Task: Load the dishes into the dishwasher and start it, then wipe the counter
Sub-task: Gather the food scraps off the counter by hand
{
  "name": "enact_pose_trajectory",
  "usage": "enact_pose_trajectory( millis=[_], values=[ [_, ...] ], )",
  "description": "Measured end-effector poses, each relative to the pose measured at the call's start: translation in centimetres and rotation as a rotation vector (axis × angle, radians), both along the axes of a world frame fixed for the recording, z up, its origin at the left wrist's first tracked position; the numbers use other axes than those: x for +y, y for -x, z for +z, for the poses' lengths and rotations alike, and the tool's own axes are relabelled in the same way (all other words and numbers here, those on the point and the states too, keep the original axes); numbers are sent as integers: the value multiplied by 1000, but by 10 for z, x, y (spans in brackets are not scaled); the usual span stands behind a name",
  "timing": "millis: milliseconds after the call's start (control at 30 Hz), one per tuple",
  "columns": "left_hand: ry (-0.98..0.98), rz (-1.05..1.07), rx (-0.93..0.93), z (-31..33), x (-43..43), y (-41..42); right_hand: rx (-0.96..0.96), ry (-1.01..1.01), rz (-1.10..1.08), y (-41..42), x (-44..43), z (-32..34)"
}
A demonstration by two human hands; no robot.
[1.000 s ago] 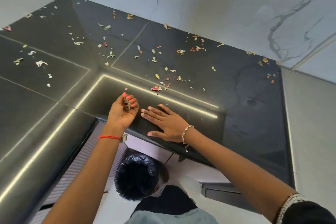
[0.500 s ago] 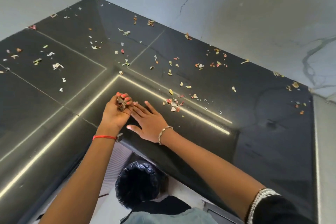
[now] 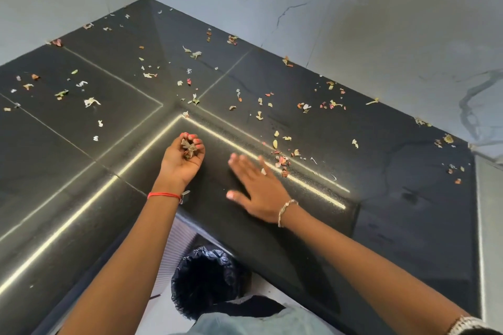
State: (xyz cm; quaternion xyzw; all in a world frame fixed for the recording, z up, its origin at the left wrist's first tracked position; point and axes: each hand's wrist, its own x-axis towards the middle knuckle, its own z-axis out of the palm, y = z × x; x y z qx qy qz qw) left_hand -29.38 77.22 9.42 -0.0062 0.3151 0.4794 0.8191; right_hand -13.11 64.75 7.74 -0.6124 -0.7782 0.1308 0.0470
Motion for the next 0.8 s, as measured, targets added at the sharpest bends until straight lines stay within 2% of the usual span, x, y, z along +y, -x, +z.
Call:
enact_pose_trajectory(
  millis=[100,167,400,533,633,700,800],
  values=[
    [7,-24,-16,-1,3,-8,-44,6,175,14,-20,-11],
    [16,-33,-14,-1,3,-12,-64,4,179,13,-22,-14],
    [25,-58,-32,-4,0,-26,-122,-37,-109,-59,4,-4],
    [24,-82,-25,-3,0,-35,38,-56,-498,-96,2,-7],
    [22,-90,-7,-3,2,-43,-7,13,-694,-91,4,-15],
    [21,-95,3,-3,3,-49,14,1,-706,-80,18,-16],
    [18,-105,18,-4,4,-55,64,4,-555,-69,47,-13]
  ],
)
